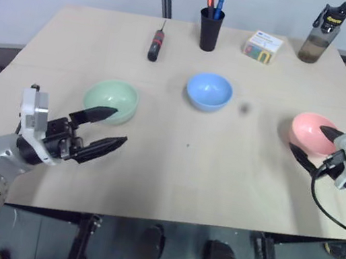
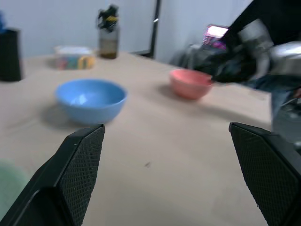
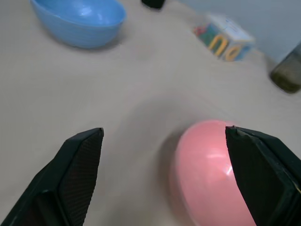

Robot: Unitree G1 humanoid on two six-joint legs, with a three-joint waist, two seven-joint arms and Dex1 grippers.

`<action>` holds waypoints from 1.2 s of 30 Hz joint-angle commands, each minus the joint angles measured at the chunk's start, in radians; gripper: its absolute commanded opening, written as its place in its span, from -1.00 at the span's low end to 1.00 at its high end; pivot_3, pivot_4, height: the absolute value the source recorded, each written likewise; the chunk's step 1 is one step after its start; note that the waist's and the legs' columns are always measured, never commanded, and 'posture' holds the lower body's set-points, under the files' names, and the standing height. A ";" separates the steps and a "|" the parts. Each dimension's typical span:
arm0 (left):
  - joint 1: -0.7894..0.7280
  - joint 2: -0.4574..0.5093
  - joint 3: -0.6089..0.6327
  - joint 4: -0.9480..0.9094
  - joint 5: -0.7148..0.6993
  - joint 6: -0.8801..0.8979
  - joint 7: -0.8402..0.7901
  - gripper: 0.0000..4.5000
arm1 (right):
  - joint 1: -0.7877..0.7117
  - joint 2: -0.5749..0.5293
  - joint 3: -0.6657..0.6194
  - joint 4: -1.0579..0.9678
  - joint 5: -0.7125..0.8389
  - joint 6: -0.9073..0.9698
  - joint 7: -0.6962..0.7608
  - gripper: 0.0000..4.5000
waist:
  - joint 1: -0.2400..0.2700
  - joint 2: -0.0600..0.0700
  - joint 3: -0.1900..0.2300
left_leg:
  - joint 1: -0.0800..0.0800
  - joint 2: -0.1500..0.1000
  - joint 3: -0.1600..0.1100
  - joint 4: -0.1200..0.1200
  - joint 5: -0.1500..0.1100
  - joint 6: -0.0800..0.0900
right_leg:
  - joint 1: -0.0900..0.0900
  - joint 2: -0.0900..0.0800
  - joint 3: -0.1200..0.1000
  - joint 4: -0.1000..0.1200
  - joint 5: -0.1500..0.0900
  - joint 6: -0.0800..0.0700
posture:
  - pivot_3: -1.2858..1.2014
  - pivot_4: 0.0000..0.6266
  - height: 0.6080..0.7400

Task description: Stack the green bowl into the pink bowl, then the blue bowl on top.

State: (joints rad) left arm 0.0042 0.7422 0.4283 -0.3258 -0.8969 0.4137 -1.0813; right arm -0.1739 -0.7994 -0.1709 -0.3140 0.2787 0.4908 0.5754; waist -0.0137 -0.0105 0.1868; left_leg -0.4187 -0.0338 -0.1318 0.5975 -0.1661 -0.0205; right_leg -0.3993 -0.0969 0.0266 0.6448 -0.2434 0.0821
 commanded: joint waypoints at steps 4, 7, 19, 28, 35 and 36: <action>-0.017 -0.005 -0.017 -0.101 -0.039 0.026 0.029 1.00 | -0.156 0.013 0.127 0.196 -0.129 0.064 -0.040 0.93 | -0.001 0.000 0.000 | 0.000 -0.001 0.000 0.000 0.000 0.000 | 0.000 0.000 0.000 0.000 0.000 0.000 | 0.03 -0.52 1.00; 0.004 -0.007 -0.011 -0.120 -0.039 0.026 0.028 1.00 | -0.207 0.021 0.155 0.300 -0.170 0.047 -0.042 0.59 | -0.002 0.000 0.000 | 0.000 -0.001 0.000 0.000 0.000 0.000 | 0.000 0.001 0.000 0.000 0.000 0.000 | 0.03 -0.52 1.00; 0.041 -0.029 0.002 -0.147 -0.041 0.021 0.079 1.00 | -0.236 0.054 0.176 0.298 -0.163 -0.046 0.065 -0.95 | -0.003 0.000 0.001 | 0.000 0.000 0.000 0.000 0.000 0.000 | 0.000 0.002 0.000 0.000 0.000 0.000 | 0.03 -0.52 1.00; 0.010 -0.072 -0.036 -0.133 0.080 0.010 0.257 1.00 | -0.216 0.220 0.367 -0.023 -0.014 0.062 0.205 -0.95 | -0.012 0.000 0.000 | 0.001 0.003 -0.002 0.000 0.000 0.000 | 0.000 0.006 0.000 0.001 0.001 0.000 | 0.03 -0.52 1.00; -0.009 -0.078 -0.044 -0.153 0.180 0.030 0.405 1.00 | -0.321 0.325 0.531 0.104 -0.149 0.028 0.167 -0.46 | -0.010 0.000 0.000 | 0.002 0.003 -0.002 0.001 0.000 0.000 | 0.001 0.007 0.000 0.001 0.002 -0.002 | 0.03 -0.52 1.00; -0.004 -0.075 -0.047 -0.159 0.201 0.033 0.425 1.00 | -0.329 0.327 0.532 0.114 -0.156 0.026 0.168 -0.22 | -0.011 0.000 0.000 | 0.002 0.003 -0.002 0.001 0.000 0.000 | 0.001 0.007 0.000 0.001 0.002 -0.002 | 0.03 -0.52 1.00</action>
State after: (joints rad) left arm -0.0008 0.6569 0.3793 -0.4464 -0.7343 0.4492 -0.6981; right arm -0.4799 -0.4738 0.3624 -0.2075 0.1470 0.5397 0.7522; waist -0.0243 -0.0108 0.1869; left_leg -0.4164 -0.0311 -0.1339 0.5983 -0.1659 -0.0209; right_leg -0.3982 -0.0896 0.0267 0.6457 -0.2408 0.0800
